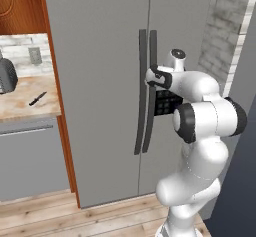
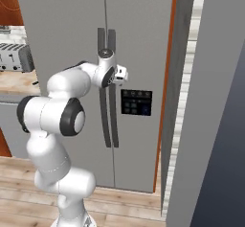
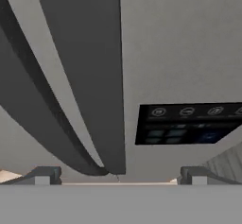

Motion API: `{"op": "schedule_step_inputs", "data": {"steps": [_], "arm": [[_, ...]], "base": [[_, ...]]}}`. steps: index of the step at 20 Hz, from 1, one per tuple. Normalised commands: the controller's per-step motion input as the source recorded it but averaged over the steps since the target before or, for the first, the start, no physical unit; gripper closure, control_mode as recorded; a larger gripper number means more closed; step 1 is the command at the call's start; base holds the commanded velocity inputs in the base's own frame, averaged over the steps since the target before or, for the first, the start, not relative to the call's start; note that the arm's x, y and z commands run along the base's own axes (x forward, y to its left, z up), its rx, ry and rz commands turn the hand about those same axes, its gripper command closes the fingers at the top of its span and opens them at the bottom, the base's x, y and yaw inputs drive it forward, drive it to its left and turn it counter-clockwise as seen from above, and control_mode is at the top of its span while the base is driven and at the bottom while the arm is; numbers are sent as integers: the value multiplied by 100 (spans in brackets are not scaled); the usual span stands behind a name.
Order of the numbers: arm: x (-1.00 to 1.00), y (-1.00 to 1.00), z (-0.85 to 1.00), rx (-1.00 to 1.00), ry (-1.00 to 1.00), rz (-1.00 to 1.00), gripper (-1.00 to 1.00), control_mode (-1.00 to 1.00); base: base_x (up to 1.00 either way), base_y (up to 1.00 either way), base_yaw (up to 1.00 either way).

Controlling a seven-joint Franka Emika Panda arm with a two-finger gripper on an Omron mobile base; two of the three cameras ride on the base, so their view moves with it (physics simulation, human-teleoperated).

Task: Retrieve the butter from the fridge and place it on a plate on the dining table. Then retrieve the butter knife by the fridge and place it near the plate.

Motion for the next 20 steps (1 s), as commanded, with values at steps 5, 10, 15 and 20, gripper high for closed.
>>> {"op": "schedule_step_inputs", "data": {"steps": [5,10,15,20], "arm": [[43,2,-4,0,-3,0,-100,-100],[32,18,-7,0,-5,-1,-100,-100],[32,4,-9,0,-4,-1,-100,-100],[41,0,-23,0,-16,0,-100,-100]], "base": [[0,0,0],[0,0,0],[0,0,0],[0,0,0]]}}
